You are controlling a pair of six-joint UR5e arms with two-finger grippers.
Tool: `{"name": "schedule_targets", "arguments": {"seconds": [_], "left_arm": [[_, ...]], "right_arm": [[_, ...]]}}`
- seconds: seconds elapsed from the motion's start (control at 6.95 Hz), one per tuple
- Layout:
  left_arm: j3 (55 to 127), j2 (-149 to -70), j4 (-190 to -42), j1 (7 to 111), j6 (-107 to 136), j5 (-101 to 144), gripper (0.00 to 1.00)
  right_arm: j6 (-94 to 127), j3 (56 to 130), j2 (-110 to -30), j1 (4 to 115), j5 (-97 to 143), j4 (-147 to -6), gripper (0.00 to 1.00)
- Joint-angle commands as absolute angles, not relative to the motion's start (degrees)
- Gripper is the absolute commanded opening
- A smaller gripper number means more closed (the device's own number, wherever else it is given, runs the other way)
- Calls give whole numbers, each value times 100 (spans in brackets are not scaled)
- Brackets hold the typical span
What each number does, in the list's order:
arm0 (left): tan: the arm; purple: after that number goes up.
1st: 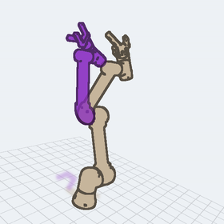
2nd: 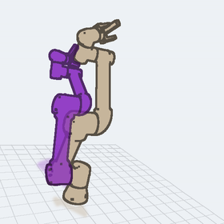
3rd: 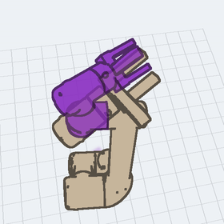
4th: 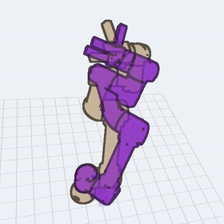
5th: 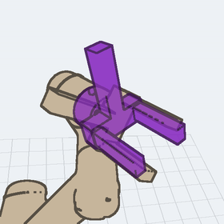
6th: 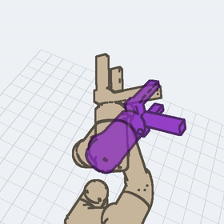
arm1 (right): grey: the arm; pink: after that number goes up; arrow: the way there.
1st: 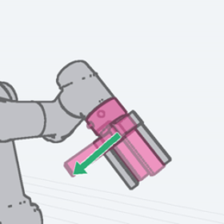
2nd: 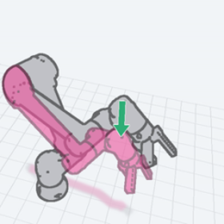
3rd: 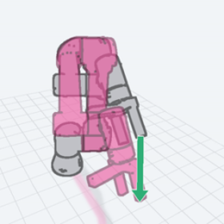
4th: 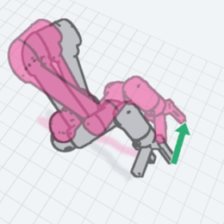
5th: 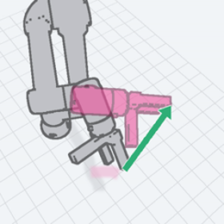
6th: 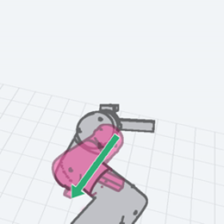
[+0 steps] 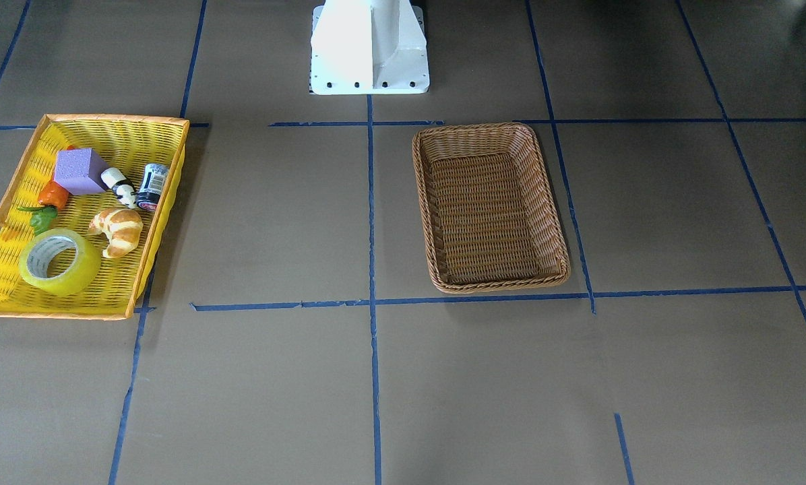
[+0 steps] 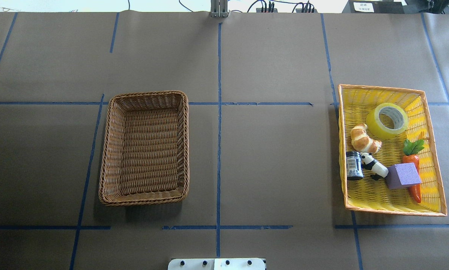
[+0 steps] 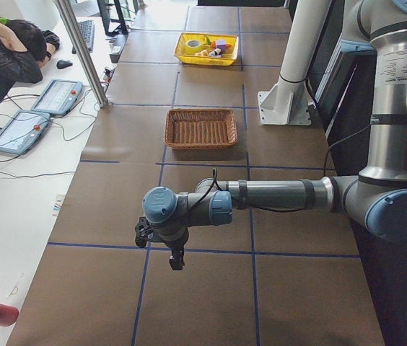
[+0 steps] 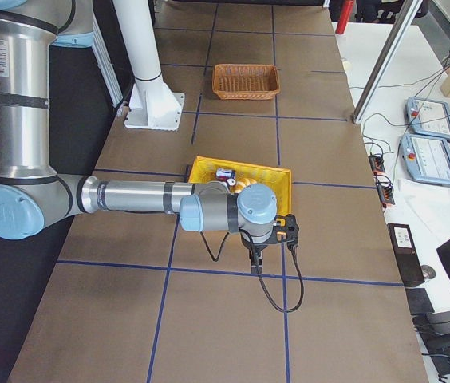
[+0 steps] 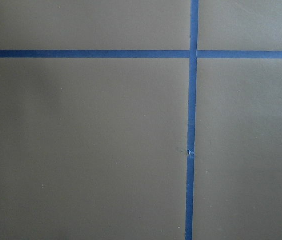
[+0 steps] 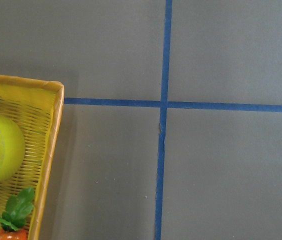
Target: Move tape to another basket
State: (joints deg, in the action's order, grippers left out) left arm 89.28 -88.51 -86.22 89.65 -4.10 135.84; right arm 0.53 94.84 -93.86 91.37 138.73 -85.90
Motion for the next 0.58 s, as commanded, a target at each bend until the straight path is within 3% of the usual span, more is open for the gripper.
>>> {"name": "schedule_targets", "arguments": {"seconds": [0.0, 0.43], "left_arm": [[8947, -8851, -8622, 8965, -413, 13605, 100], [8982, -8859, -8622, 8965, -404, 13605, 100]], "right_arm": [[53, 9457, -9387, 9132, 13869, -8561, 100], [62, 9422, -9396, 9141, 13869, -8561, 100]]}}
